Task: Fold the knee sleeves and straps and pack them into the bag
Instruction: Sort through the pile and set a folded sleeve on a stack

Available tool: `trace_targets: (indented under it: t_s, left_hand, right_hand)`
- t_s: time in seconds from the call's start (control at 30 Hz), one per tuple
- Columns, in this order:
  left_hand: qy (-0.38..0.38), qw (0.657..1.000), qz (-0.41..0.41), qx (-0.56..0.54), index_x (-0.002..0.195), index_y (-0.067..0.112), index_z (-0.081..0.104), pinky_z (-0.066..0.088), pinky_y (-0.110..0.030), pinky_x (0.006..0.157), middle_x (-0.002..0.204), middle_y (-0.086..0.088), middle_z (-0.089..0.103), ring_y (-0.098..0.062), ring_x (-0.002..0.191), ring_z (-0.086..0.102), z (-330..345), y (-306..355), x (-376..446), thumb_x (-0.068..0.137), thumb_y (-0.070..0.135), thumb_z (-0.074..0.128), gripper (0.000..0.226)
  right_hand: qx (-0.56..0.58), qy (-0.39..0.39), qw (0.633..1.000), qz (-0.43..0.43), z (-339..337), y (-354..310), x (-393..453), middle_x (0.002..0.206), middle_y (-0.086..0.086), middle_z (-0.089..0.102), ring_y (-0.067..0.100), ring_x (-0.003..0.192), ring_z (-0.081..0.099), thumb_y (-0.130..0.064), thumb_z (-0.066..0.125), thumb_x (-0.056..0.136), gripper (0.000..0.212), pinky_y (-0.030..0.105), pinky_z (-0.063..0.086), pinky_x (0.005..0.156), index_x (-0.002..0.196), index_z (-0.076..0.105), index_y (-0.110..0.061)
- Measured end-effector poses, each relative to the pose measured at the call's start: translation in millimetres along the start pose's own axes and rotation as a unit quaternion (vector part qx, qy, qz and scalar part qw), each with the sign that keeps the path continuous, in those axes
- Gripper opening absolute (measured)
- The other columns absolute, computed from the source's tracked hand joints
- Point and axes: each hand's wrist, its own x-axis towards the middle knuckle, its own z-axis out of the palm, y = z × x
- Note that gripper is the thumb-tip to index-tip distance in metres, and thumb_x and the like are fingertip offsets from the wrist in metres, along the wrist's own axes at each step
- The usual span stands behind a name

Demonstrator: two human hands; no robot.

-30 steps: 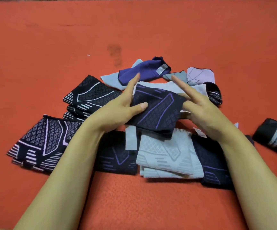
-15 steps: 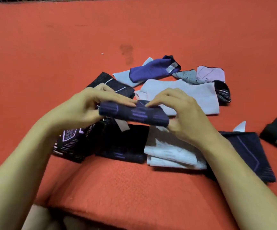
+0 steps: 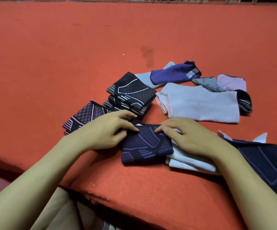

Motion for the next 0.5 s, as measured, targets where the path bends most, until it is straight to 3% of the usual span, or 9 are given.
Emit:
trace_targets:
  t_s: [0.07, 0.1, 0.17, 0.23, 0.3, 0.4, 0.5]
  left_hand:
    - [-0.008, 0.999, -0.031, -0.004, 0.116, 0.030, 0.072, 0.046, -0.029, 0.107, 0.137, 0.006, 0.059, -0.010, 0.118, 0.060, -5, 5, 3, 0.093, 0.044, 0.057, 0.030]
    - [-0.007, 0.999, -0.044, 0.002, 0.115, 0.028, 0.067, 0.048, -0.034, 0.102, 0.129, 0.006, 0.060, -0.012, 0.114, 0.061, -5, 7, 5, 0.091, 0.054, 0.062, 0.035]
    - [-0.009, 0.997, -0.081, 0.012, 0.117, 0.023, 0.057, 0.048, -0.035, 0.098, 0.121, 0.004, 0.058, -0.017, 0.110, 0.059, -3, 15, 11, 0.085, 0.054, 0.077, 0.049]
    - [-0.007, 0.991, -0.129, 0.019, 0.123, 0.020, 0.050, 0.047, -0.038, 0.100, 0.124, 0.001, 0.051, -0.021, 0.111, 0.058, 1, 25, 17, 0.081, 0.045, 0.085, 0.060]
    - [-0.008, 0.985, -0.171, 0.020, 0.129, 0.019, 0.046, 0.046, -0.040, 0.103, 0.130, -0.003, 0.047, -0.023, 0.115, 0.057, 3, 31, 22, 0.079, 0.042, 0.087, 0.069]
    - [-0.024, 0.979, -0.200, 0.029, 0.137, 0.016, 0.046, 0.043, -0.035, 0.106, 0.133, -0.007, 0.051, -0.023, 0.123, 0.054, -2, 29, 28, 0.079, 0.043, 0.088, 0.076]
    - [-0.031, 0.980, -0.194, 0.023, 0.132, 0.020, 0.055, 0.044, -0.032, 0.104, 0.126, 0.000, 0.058, -0.017, 0.118, 0.056, -11, 29, 30, 0.080, 0.046, 0.086, 0.066]
  right_hand:
    - [-0.034, 0.027, 0.999, 0.024, 8, 1, 5, 0.117, -0.018, 0.069, 0.004, 0.109, 0.063, -0.055, 0.054, 0.096, 0.035, 0.038, 0.050, 0.100, 0.121, 0.066, -0.034]
    - [-0.055, 0.025, 0.997, 0.047, 11, 2, 7, 0.122, -0.013, 0.068, 0.010, 0.113, 0.063, -0.060, 0.058, 0.093, 0.043, 0.041, 0.050, 0.100, 0.126, 0.062, -0.033]
    - [-0.087, -0.007, 0.992, 0.095, 13, 4, 12, 0.136, -0.001, 0.062, 0.021, 0.125, 0.058, -0.069, 0.060, 0.087, 0.069, 0.046, 0.047, 0.106, 0.141, 0.052, -0.026]
    - [-0.114, -0.042, 0.987, 0.105, 12, 4, 16, 0.135, 0.004, 0.059, 0.027, 0.126, 0.054, -0.080, 0.050, 0.078, 0.085, 0.049, 0.045, 0.107, 0.142, 0.051, -0.025]
    - [-0.131, -0.050, 0.986, 0.095, 12, 2, 17, 0.122, 0.000, 0.063, 0.028, 0.119, 0.055, -0.078, 0.050, 0.080, 0.069, 0.049, 0.047, 0.101, 0.127, 0.059, -0.029]
    - [-0.114, 0.009, 0.992, 0.054, 14, -5, 17, 0.101, -0.006, 0.062, 0.026, 0.113, 0.046, -0.052, 0.066, 0.092, 0.031, 0.047, 0.041, 0.097, 0.114, 0.064, -0.030]
    - [-0.067, 0.085, 0.994, -0.008, 15, -6, 9, 0.089, -0.016, 0.055, 0.020, 0.108, 0.043, -0.040, 0.070, 0.089, 0.019, 0.047, 0.037, 0.092, 0.104, 0.064, -0.030]
